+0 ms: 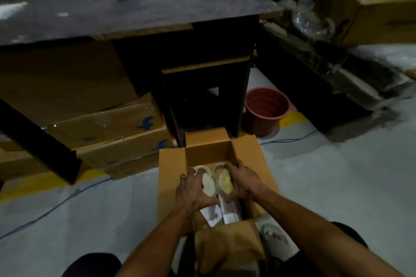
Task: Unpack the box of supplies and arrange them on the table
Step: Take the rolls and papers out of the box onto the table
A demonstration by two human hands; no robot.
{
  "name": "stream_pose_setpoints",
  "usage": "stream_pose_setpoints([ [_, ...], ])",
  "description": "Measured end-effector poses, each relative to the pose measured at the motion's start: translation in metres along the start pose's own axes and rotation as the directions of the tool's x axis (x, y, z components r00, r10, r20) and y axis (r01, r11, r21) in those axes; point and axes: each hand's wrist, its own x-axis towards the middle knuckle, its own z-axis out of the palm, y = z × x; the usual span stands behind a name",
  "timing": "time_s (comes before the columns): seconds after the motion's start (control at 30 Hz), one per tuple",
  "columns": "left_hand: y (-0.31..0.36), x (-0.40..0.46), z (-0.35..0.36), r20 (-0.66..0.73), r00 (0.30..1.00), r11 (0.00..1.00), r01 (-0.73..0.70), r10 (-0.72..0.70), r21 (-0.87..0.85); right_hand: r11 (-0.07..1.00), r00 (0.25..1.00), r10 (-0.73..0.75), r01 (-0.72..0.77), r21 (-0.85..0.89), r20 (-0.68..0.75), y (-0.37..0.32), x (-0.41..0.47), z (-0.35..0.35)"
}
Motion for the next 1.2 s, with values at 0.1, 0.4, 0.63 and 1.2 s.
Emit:
stream_pose_setpoints([
  [0.1,-0.001,0.007,-0.019,-0.043,0.999,1.0,0.006,-0.005,0.014,1.0,1.0,-0.012,0.013,0.009,-0.019,-0.008,0.007,-0.027],
  [0.4,-0.02,0.046,-0.066,-0.021,1.0,1.0,0.012,-0.012,0.013,0.984,0.992,-0.124,0.126,-0.126,0.02,-0.017,0.049,-0.101],
  [0.63,-0.014,0.024,-0.156,-0.069,0.998,1.0,-0.005,0.003,-0.025,0.972,0.982,-0.185,0.189,-0.141,0.038,-0.039,0.028,-0.189],
  [1.2,-0.002,-0.059,-0.45,-0.166,0.985,0.999,0.039,-0.042,-0.019,0.91,0.926,-0.358,0.374,-0.178,0.118,-0.212,-0.044,-0.464],
])
